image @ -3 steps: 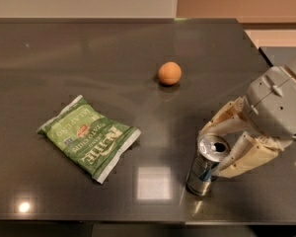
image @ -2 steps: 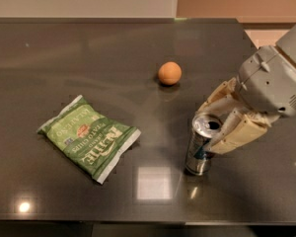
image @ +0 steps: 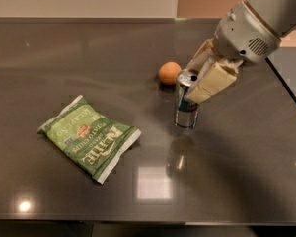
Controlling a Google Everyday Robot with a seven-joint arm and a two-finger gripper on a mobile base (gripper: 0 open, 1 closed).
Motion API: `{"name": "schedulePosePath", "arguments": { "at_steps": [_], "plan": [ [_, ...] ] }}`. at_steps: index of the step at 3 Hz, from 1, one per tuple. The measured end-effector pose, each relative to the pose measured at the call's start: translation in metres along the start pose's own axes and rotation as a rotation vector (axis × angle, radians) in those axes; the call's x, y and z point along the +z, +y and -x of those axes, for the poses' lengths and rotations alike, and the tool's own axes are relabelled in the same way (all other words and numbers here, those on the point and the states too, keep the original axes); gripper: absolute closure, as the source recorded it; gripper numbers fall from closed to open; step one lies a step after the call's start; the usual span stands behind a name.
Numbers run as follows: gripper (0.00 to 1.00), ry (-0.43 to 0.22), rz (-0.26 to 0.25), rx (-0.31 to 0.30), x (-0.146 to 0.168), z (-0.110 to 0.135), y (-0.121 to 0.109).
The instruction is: Move redbull can near orange
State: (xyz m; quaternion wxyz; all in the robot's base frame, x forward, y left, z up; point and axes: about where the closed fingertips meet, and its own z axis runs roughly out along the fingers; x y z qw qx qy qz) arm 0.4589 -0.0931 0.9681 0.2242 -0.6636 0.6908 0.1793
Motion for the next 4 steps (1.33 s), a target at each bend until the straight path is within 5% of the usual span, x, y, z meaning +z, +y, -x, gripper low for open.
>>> {"name": "schedulePosePath", "arguments": {
  "at_steps": [2,4],
  "plan": [
    [1.0,-0.014,-0.094,0.111,0.005,0.0,-0.089],
    [1.0,-0.043,-0.156,0.184,0.01,-0.027,-0.132]
  ]
}}
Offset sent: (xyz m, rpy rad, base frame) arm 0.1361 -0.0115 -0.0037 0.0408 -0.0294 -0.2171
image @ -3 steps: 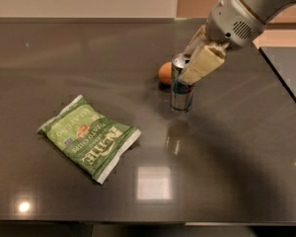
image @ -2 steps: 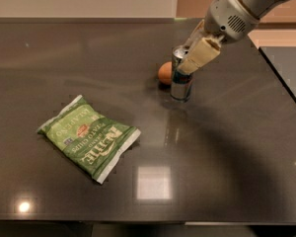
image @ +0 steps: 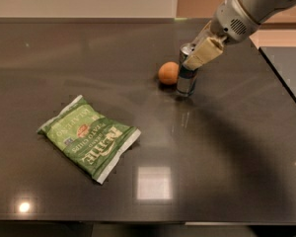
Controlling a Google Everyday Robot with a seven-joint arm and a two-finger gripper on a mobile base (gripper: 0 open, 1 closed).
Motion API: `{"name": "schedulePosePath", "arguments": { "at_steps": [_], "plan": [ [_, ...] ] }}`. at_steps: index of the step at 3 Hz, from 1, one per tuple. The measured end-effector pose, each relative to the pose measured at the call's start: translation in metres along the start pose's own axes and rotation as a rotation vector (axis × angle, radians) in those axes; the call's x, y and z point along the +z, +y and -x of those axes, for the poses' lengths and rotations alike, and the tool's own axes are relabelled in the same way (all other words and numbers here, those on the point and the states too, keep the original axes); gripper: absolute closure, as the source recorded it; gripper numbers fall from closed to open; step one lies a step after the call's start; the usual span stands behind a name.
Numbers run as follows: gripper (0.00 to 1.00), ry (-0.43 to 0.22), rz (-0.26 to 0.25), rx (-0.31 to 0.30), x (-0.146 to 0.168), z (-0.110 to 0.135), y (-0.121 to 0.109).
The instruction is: Move redbull can near orange
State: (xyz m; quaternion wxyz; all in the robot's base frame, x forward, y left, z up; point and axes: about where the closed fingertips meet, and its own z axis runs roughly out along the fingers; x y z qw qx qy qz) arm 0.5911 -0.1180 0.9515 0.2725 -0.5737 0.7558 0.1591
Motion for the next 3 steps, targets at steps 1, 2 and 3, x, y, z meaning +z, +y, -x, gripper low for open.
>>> {"name": "schedulePosePath", "arguments": {
  "at_steps": [1,2,3],
  "plan": [
    [0.82,-0.001,-0.026,0.012,0.002,-0.006,-0.014],
    [0.59,-0.001,-0.032,0.015,0.006,-0.011,-0.021],
    [0.37,-0.003,-0.029,0.015,0.01,-0.013,-0.025]
  ]
}}
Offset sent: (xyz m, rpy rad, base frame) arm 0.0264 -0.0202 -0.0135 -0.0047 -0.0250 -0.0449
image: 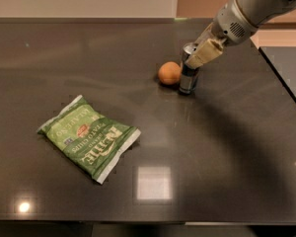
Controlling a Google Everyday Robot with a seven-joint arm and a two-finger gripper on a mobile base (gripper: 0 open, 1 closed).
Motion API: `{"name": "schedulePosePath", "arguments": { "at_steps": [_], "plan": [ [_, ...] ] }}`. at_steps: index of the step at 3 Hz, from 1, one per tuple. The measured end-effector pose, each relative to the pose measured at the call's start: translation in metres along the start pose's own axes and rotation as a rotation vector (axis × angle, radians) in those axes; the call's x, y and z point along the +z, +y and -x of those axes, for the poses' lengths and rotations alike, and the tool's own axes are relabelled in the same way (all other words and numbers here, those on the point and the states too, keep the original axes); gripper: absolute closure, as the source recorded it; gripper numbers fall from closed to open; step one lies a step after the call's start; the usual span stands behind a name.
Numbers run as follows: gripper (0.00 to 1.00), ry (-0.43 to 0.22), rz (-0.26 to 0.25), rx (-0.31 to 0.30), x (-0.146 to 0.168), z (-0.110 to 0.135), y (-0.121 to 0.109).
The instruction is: Move redbull can near orange
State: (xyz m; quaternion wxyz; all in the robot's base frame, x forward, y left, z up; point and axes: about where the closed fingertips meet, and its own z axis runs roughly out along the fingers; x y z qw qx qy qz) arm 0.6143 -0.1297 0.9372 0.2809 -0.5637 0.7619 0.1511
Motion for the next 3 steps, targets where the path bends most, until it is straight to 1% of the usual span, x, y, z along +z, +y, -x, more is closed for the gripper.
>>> {"name": "schedulePosePath", "arguments": {
  "at_steps": [1,2,3],
  "plan": [
    [0.13,-0.004,0.008,-0.001,0.0028,-0.0011,-0.0025],
    [0.0,-0.005,0.018,-0.005,0.0045,-0.0028,-0.0035],
    [0.0,-0.005,0.019,-0.005,0.0046,-0.0028,-0.0035]
  ]
}}
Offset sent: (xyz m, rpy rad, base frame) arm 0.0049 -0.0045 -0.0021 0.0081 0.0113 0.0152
